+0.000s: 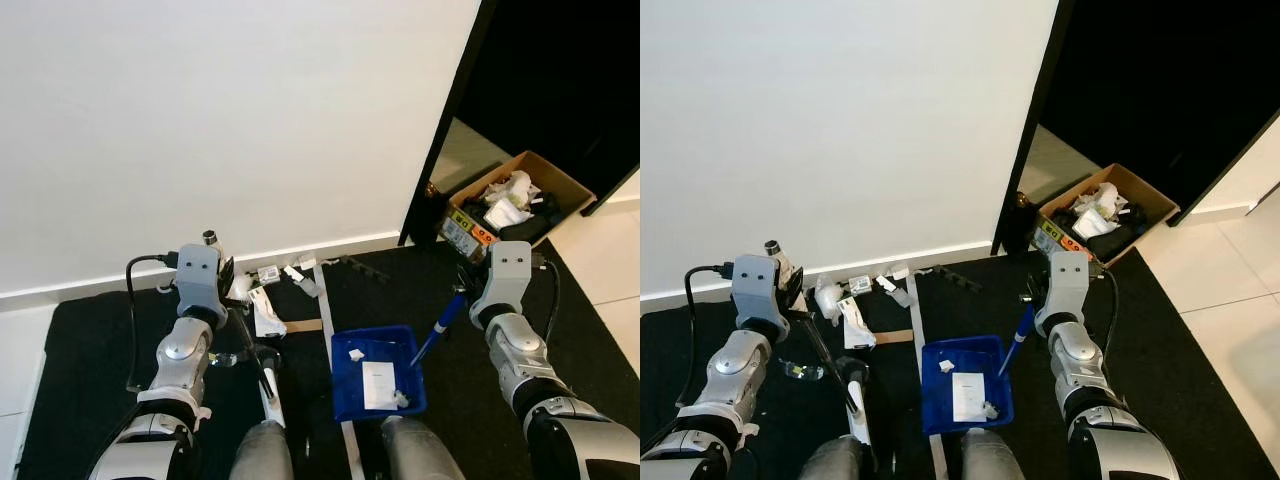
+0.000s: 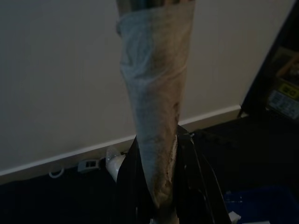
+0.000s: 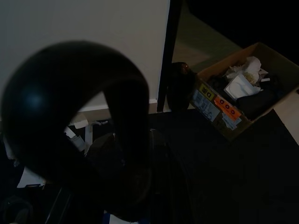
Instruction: Sweep floor
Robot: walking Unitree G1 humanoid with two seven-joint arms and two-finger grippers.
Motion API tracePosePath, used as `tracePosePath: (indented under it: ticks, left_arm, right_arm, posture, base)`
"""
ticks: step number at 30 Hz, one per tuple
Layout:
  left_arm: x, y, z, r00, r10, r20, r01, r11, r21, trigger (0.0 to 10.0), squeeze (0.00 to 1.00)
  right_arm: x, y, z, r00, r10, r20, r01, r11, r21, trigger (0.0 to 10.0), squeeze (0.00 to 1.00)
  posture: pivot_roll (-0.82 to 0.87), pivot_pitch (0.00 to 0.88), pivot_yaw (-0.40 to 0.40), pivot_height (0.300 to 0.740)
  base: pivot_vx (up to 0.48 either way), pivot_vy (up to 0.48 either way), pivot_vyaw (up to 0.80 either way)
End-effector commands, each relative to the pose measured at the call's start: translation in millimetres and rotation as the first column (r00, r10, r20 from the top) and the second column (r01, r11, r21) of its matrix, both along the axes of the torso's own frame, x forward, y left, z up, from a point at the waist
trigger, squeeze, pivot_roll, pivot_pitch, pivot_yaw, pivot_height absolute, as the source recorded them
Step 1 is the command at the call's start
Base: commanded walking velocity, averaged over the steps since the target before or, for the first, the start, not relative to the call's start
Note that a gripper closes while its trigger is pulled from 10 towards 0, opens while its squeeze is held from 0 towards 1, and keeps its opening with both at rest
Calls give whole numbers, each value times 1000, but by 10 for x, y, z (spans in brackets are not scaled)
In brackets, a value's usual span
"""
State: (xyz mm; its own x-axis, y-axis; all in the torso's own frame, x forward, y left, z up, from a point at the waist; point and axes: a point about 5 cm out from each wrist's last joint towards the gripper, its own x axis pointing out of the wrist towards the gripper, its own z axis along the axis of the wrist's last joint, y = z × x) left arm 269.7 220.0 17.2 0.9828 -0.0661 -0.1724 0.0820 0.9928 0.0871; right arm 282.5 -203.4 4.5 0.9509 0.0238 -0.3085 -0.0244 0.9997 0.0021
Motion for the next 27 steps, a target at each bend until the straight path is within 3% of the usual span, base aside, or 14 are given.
tracePosePath:
  ticks: [1, 27]
  left_arm:
    - [-70, -4, -84, 999, 28, -35, -29, 999, -24, 10000, 0]
    - [-50, -52, -109, 997, 19, -69, -21, 999, -36, 10000, 0]
  right_arm:
    - [-39, 45, -59, 999, 21, -34, -21, 1000, 9, 10000, 0]
    - [-41, 21, -53, 1000, 5, -30, -5, 1000, 4, 10000, 0]
  posture:
    - [73, 0, -57, 740]
    - [52, 0, -27, 740]
  base:
    - [0, 0, 0]
    - [0, -18, 0]
